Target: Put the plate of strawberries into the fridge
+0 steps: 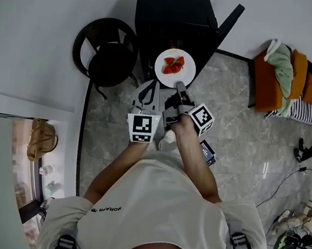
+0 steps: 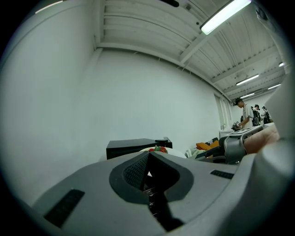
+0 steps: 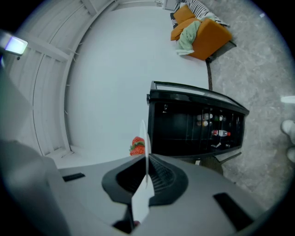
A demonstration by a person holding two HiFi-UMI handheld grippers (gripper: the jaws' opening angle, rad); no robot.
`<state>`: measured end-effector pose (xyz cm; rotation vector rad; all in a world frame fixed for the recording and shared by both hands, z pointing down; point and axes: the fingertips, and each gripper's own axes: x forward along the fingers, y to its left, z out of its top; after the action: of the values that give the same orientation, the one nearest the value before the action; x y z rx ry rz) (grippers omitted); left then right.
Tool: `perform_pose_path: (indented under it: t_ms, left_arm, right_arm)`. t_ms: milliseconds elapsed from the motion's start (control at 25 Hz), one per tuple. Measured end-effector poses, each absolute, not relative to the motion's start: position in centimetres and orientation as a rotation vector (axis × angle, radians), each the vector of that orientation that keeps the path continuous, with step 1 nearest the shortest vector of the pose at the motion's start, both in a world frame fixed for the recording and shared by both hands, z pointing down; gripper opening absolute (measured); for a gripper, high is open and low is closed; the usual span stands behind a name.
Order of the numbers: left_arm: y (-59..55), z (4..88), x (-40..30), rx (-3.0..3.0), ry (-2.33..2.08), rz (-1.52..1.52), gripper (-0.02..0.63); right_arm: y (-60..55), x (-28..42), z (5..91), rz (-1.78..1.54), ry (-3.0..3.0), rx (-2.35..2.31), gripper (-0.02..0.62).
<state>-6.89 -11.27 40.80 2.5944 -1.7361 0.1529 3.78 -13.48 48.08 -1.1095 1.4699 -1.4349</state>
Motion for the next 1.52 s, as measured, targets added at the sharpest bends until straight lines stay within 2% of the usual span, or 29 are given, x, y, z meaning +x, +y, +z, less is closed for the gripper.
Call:
perform_pose_path:
  t_ms: [680,1520]
  left_arm:
    - [-17.8,41.6,-1.9,2.529,-1.823,0.175,0.000]
    - [-20.9,44.3,-3.1,2.507,-1.787,0.223,0.000]
  right_arm:
    - [-20.0,7.7,49.4,-1.535,1.473,-1.014,0.021]
    - [-24.1,7.6,54.4,-1.540,1.387,-1.088,0.021]
